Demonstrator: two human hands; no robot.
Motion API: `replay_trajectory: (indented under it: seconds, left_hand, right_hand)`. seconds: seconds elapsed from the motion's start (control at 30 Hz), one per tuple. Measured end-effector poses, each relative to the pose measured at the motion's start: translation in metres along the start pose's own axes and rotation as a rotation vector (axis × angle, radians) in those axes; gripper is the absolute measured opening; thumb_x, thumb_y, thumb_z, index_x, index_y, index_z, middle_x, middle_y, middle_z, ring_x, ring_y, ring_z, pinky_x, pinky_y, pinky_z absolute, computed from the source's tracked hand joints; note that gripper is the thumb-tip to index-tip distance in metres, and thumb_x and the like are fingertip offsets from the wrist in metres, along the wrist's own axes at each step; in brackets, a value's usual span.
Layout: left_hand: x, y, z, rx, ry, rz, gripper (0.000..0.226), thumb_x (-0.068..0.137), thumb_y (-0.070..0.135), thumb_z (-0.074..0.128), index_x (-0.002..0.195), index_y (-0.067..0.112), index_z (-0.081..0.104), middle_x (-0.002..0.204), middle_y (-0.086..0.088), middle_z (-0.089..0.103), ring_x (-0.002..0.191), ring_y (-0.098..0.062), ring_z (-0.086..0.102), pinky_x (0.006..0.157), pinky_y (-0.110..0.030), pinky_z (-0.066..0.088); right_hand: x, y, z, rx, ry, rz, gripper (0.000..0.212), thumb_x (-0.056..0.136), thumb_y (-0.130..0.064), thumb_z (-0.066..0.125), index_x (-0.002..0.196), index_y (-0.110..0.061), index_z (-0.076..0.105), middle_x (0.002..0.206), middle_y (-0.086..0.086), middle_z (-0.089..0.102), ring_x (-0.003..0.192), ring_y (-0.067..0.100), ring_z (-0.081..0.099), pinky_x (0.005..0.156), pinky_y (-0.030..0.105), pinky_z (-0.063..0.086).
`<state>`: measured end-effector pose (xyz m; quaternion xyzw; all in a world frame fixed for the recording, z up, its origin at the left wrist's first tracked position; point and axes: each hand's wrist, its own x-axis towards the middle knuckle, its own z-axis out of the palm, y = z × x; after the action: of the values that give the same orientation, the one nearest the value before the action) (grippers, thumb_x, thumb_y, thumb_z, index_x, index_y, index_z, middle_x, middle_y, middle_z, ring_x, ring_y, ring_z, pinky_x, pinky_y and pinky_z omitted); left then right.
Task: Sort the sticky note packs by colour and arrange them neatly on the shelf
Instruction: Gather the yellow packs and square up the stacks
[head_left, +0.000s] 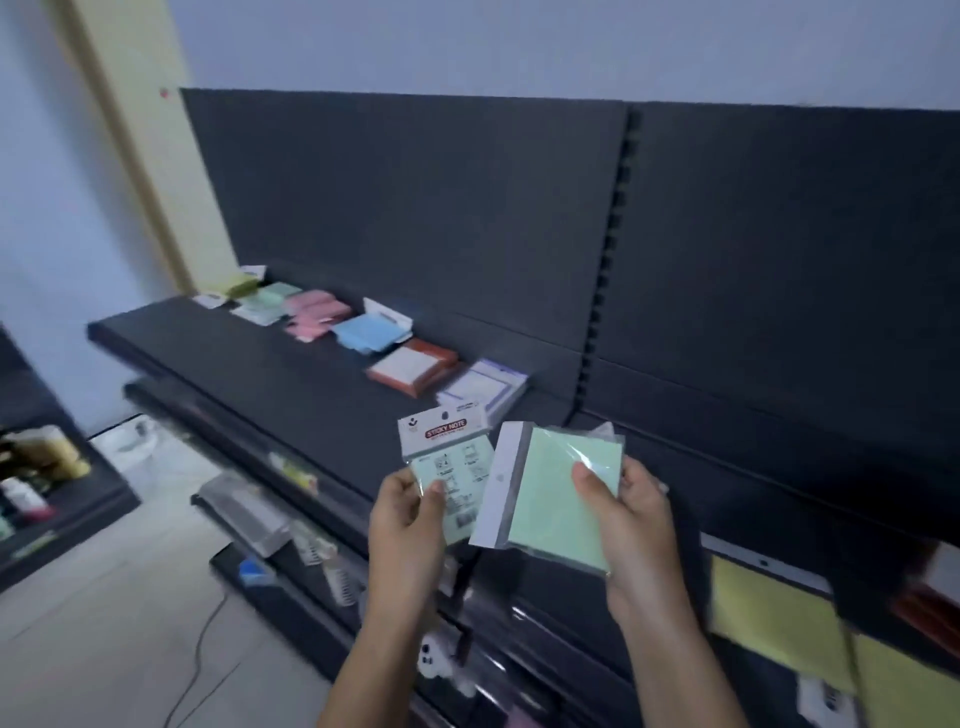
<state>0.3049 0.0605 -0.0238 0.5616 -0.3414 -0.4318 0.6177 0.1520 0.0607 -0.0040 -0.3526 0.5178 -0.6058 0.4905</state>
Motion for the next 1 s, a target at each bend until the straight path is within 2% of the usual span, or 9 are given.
replay_trajectory:
  seconds: [0.17, 0.33, 0.43, 0.53, 0.67, 0.8, 0.87, 0.93, 1.0]
  left_hand:
    - [0.026, 0.013, -0.081, -0.044, 0.183, -0.008, 0.011, 0.096, 0.01, 0.048, 0.104, 0.012, 0.054, 0.1, -0.008, 0.068, 0.091, -0.022, 0.067, 0.079, -0.038, 0.054]
    - [0.057, 0.021, -0.139, -0.111, 0.354, -0.027, 0.018, 0.096, 0.005, 0.044, 0.114, 0.009, 0.047, 0.1, -0.006, 0.066, 0.083, -0.018, 0.067, 0.049, -0.021, 0.053]
    - [0.081, 0.023, -0.166, -0.115, 0.443, -0.018, 0.018, 0.096, 0.005, 0.044, 0.112, 0.013, 0.044, 0.104, -0.008, 0.065, 0.085, -0.022, 0.066, 0.049, -0.024, 0.052]
    - [0.118, 0.027, -0.183, -0.119, 0.475, -0.021, 0.016, 0.096, 0.005, 0.043, 0.11, 0.014, 0.044, 0.099, -0.005, 0.065, 0.08, -0.018, 0.066, 0.046, -0.021, 0.051]
    - [0.19, 0.034, -0.198, -0.087, 0.482, -0.018, 0.015, 0.095, 0.004, 0.043, 0.107, 0.013, 0.044, 0.099, -0.005, 0.066, 0.079, -0.02, 0.066, 0.048, -0.024, 0.049]
    - [0.255, 0.049, -0.212, -0.095, 0.525, -0.029, 0.014, 0.093, 0.002, 0.046, 0.095, 0.016, 0.046, 0.097, -0.008, 0.066, 0.077, -0.022, 0.065, 0.066, -0.041, 0.047]
    - [0.281, 0.056, -0.221, -0.11, 0.556, -0.032, 0.015, 0.093, 0.002, 0.047, 0.091, 0.017, 0.046, 0.095, -0.009, 0.066, 0.075, -0.022, 0.063, 0.069, -0.042, 0.046]
    - [0.301, 0.059, -0.234, -0.115, 0.585, -0.03, 0.015, 0.093, 0.003, 0.048, 0.09, 0.018, 0.046, 0.094, -0.008, 0.066, 0.073, -0.02, 0.063, 0.064, -0.036, 0.049]
    - [0.316, 0.06, -0.248, -0.13, 0.619, -0.036, 0.015, 0.093, 0.004, 0.048, 0.091, 0.018, 0.046, 0.092, -0.005, 0.065, 0.071, -0.016, 0.065, 0.049, -0.025, 0.049]
  right_hand:
    - [-0.003, 0.027, 0.093, 0.006, -0.163, 0.099, 0.006, 0.089, -0.007, 0.059, 0.09, -0.013, 0.06, 0.085, 0.004, 0.072, 0.072, 0.016, 0.068, 0.062, 0.029, 0.053]
    - [0.006, 0.046, 0.165, 0.024, -0.255, 0.167, 0.007, 0.089, -0.007, 0.058, 0.095, -0.011, 0.059, 0.087, 0.005, 0.072, 0.069, 0.013, 0.069, 0.055, 0.023, 0.054]
    - [0.016, 0.057, 0.204, 0.028, -0.29, 0.187, 0.009, 0.089, -0.007, 0.057, 0.096, -0.012, 0.06, 0.084, 0.003, 0.073, 0.065, 0.011, 0.069, 0.051, 0.022, 0.051]
    - [0.034, 0.067, 0.242, 0.04, -0.301, 0.214, 0.013, 0.089, -0.006, 0.054, 0.097, -0.014, 0.061, 0.085, 0.004, 0.072, 0.065, 0.015, 0.068, 0.055, 0.026, 0.052]
    - [0.079, 0.079, 0.295, 0.079, -0.283, 0.22, 0.021, 0.086, -0.001, 0.047, 0.097, -0.015, 0.06, 0.084, 0.005, 0.068, 0.068, 0.019, 0.061, 0.058, 0.025, 0.047]
    - [0.125, 0.089, 0.348, 0.082, -0.286, 0.234, 0.011, 0.083, -0.004, 0.05, 0.088, -0.012, 0.054, 0.086, 0.007, 0.059, 0.076, 0.02, 0.05, 0.074, 0.034, 0.041]
    - [0.143, 0.09, 0.377, 0.074, -0.292, 0.221, 0.01, 0.077, -0.009, 0.053, 0.084, -0.015, 0.05, 0.084, 0.005, 0.052, 0.077, 0.018, 0.045, 0.074, 0.034, 0.038]
    - [0.156, 0.095, 0.405, 0.063, -0.318, 0.219, 0.01, 0.076, -0.01, 0.054, 0.084, -0.014, 0.05, 0.083, 0.005, 0.055, 0.075, 0.018, 0.048, 0.073, 0.033, 0.04]
    - [0.162, 0.103, 0.429, 0.046, -0.343, 0.23, 0.011, 0.082, -0.003, 0.051, 0.087, -0.012, 0.055, 0.083, 0.002, 0.062, 0.073, 0.016, 0.055, 0.072, 0.032, 0.044]
